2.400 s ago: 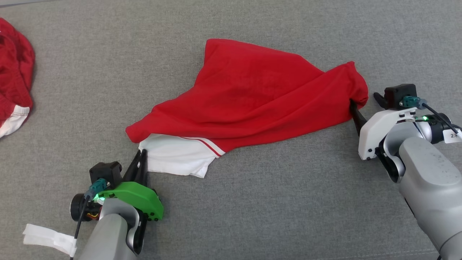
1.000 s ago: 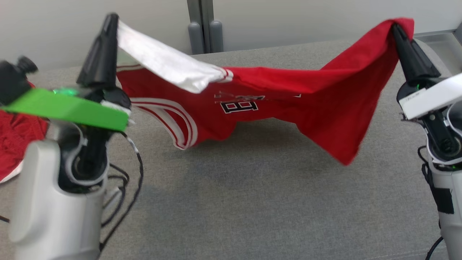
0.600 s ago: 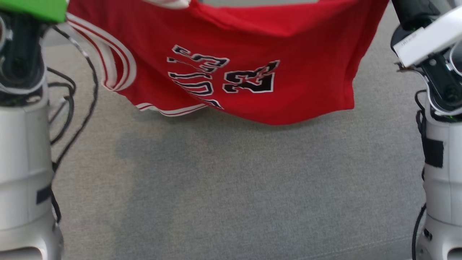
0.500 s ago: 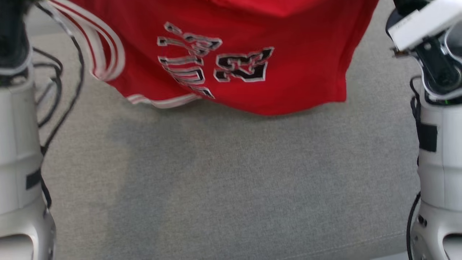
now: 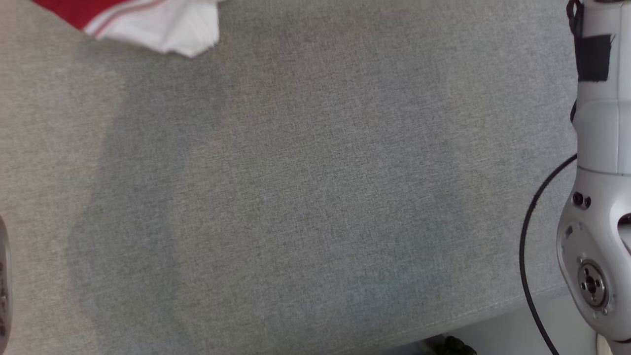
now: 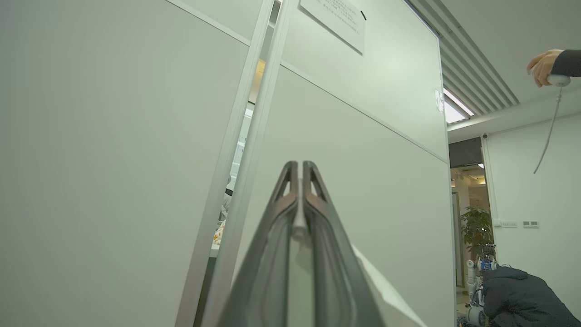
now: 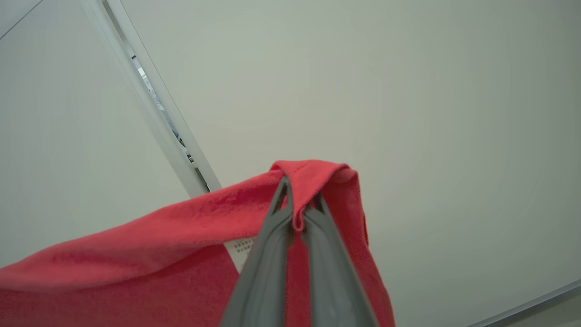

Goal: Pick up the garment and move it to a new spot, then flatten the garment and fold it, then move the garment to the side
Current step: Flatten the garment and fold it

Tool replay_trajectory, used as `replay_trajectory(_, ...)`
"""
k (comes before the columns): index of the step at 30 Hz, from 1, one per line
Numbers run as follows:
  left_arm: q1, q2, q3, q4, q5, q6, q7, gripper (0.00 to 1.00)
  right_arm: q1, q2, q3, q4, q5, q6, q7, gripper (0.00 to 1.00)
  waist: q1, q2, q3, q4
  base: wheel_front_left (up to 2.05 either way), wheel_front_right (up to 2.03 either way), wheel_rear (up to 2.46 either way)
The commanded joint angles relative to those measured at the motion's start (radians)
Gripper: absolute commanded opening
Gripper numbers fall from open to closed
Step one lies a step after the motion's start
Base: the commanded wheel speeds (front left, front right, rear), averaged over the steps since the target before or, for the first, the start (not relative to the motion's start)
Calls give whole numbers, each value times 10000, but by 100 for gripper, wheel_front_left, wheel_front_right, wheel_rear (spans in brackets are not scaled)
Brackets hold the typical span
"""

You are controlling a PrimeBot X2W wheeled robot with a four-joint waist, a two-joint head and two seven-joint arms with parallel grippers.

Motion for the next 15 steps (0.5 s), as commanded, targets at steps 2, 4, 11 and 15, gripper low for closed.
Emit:
replay_trajectory(2,-519,-36,-52,-264,-203,-63,-343,0,-363,-28,-6,-9,-65,-1,-950,0,-2,0,388,-108,0,0,0)
replay_trajectory(4,-513,-81,-198,-609,-524,-71,-467,0,-369,-194,35,18,-218,-1,-1517,0,-2,0,410,8,0,0,0)
replay_trajectory(11,2633,-369,-203,-1844,-1533,-77,-542,0,1176,-1026,1131,516,-442,-1,-1990,0,-2,0,282,581,0,0,0)
replay_trajectory(15,5672,-673,84,-2566,-1858,-79,-530,0,2836,-1495,1966,567,25,-1,-2023,0,-2,0,-219,860,0,0,0)
